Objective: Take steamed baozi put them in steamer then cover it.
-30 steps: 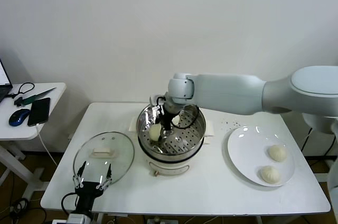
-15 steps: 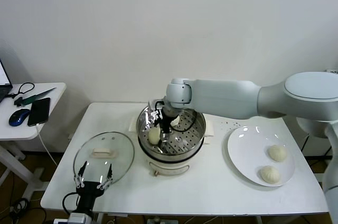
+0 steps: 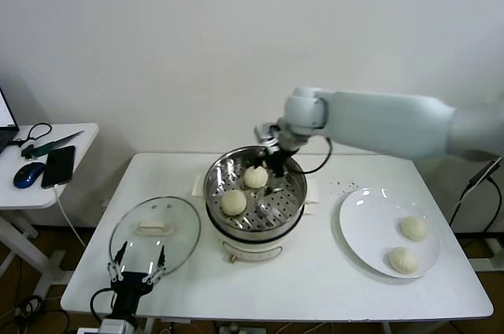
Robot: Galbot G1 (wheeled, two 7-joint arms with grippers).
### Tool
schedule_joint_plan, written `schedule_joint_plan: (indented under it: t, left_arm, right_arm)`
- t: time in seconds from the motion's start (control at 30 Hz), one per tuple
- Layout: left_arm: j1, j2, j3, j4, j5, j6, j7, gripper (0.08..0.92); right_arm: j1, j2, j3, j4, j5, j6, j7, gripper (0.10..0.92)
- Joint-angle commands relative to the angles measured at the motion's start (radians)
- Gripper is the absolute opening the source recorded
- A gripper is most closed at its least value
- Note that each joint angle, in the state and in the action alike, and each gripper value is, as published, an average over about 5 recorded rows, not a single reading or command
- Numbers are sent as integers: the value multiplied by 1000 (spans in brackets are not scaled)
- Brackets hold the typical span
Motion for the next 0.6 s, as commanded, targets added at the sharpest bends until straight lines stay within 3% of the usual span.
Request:
schedule_joint_plan:
  t: [0.03, 0.33, 0.6]
  left_arm:
    - [0, 0, 1, 0, 0, 2, 0, 823]
    - [16, -2, -10, -4, 4, 2, -1, 823]
    - [28, -13, -13, -15, 22, 5, -4, 823]
  right_arm:
    - [78, -366, -15, 165, -119, 49, -76, 823]
    - [-259, -633, 123, 199, -442, 89, -119, 823]
    - [-591, -714, 354, 158, -604, 114, -146, 823]
